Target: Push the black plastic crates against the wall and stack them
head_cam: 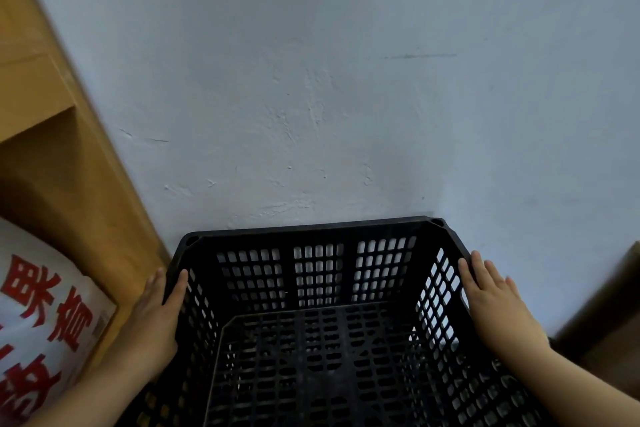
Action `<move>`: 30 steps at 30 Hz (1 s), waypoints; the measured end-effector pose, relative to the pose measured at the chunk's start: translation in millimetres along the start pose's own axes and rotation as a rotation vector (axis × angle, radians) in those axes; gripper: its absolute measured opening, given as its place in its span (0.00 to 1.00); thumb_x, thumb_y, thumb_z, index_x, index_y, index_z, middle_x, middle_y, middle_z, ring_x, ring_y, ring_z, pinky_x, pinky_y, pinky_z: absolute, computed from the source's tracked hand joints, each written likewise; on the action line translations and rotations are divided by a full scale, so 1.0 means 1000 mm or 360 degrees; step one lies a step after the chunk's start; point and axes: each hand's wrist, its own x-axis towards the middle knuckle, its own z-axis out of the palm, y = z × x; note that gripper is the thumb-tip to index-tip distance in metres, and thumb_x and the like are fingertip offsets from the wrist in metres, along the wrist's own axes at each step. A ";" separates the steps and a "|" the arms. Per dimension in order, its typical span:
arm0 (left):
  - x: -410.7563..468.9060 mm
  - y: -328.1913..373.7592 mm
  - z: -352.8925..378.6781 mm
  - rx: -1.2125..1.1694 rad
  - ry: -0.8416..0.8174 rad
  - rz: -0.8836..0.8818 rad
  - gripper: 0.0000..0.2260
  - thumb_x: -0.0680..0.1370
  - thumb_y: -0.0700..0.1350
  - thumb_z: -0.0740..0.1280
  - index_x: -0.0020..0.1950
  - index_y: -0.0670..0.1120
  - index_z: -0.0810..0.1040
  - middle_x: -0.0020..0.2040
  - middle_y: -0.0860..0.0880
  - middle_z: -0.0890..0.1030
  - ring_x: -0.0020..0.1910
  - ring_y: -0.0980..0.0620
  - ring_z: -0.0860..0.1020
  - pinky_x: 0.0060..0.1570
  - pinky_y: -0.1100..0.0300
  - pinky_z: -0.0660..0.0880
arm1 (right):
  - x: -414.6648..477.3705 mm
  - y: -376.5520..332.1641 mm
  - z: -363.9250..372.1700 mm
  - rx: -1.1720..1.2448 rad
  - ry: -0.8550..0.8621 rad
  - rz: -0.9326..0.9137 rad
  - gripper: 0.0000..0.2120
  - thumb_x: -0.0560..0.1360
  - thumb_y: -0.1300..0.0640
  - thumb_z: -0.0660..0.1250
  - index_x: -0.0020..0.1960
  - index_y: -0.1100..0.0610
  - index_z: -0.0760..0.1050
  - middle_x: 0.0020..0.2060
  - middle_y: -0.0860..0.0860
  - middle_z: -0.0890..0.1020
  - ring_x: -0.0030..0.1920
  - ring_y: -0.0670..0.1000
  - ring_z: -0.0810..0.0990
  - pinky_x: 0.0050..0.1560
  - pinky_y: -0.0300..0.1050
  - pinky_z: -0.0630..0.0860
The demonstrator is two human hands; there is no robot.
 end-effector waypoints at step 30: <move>-0.017 0.109 -0.020 0.0479 0.0098 -0.0036 0.42 0.73 0.56 0.61 0.74 0.49 0.35 0.76 0.42 0.36 0.76 0.45 0.40 0.74 0.50 0.46 | 0.010 0.053 -0.024 0.0622 -0.0211 0.0111 0.31 0.79 0.45 0.50 0.76 0.50 0.39 0.77 0.54 0.40 0.77 0.55 0.42 0.75 0.57 0.46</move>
